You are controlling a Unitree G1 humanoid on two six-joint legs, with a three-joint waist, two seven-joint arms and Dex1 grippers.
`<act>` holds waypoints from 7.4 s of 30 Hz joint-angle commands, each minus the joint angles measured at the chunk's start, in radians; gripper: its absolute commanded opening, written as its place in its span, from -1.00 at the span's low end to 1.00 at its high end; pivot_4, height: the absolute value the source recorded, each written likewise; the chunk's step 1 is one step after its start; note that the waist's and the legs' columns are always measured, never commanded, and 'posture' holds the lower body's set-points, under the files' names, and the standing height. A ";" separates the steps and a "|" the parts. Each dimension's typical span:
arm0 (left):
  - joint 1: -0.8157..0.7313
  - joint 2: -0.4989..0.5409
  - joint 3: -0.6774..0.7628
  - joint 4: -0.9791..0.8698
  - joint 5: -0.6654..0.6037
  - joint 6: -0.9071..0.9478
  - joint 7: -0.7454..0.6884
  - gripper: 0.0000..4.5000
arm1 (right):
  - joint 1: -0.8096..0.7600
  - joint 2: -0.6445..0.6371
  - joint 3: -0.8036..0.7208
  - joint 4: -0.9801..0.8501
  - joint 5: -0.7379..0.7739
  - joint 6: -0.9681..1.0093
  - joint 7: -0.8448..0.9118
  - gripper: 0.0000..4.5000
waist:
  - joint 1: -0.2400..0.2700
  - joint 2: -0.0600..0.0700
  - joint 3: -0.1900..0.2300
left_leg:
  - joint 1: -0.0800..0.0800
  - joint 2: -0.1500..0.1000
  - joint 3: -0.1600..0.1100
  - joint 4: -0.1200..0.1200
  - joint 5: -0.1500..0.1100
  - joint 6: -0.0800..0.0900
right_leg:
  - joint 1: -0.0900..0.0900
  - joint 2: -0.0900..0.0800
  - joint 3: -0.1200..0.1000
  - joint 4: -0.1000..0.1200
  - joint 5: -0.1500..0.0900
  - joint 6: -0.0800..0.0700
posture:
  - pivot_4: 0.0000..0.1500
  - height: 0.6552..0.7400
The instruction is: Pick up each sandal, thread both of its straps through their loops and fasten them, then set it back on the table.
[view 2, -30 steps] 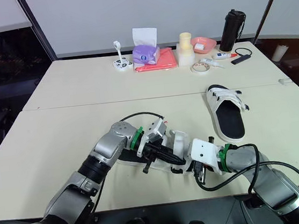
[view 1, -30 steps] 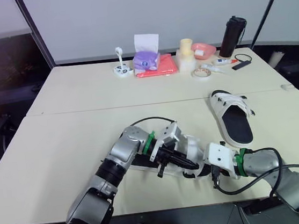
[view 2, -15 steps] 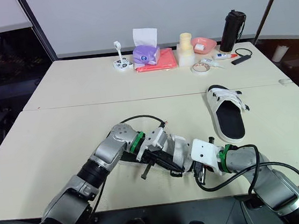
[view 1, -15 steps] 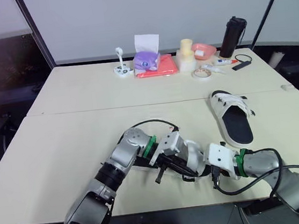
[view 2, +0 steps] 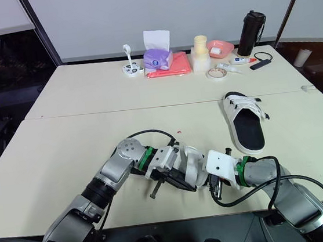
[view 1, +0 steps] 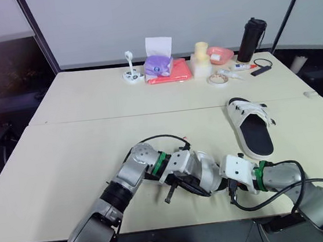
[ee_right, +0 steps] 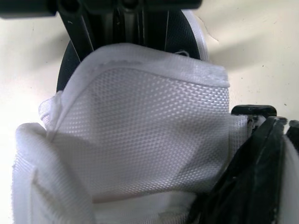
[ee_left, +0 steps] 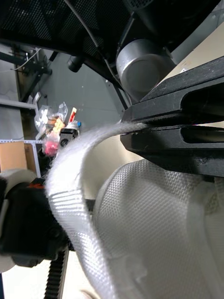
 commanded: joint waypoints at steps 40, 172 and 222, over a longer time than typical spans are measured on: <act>0.212 0.201 0.238 -0.456 -0.258 0.466 0.196 0.76 | 0.052 0.001 0.092 0.088 -0.049 0.056 0.012 -1.00 | -0.024 0.004 0.002 | 0.000 0.000 0.000 -0.002 0.000 0.000 | -0.001 0.000 0.000 0.001 0.000 0.000 | 1.00 1.00; 0.114 0.164 0.104 -0.124 -0.069 -0.639 -0.060 0.87 | 0.103 -0.049 0.078 0.046 -0.033 0.064 0.041 -1.00 | 0.005 0.004 -0.005 | -0.008 -0.003 0.000 0.005 0.002 0.004 | -0.012 0.000 0.001 0.016 0.000 0.001 | 1.00 1.00; 0.292 0.291 0.061 -0.594 -0.455 0.774 0.383 0.87 | 0.112 -0.049 0.073 0.041 -0.045 0.066 0.030 -1.00 | 0.005 0.007 -0.004 | 0.003 -0.003 -0.002 0.004 0.001 0.003 | 0.000 -0.001 0.001 0.015 -0.004 0.001 | 1.00 1.00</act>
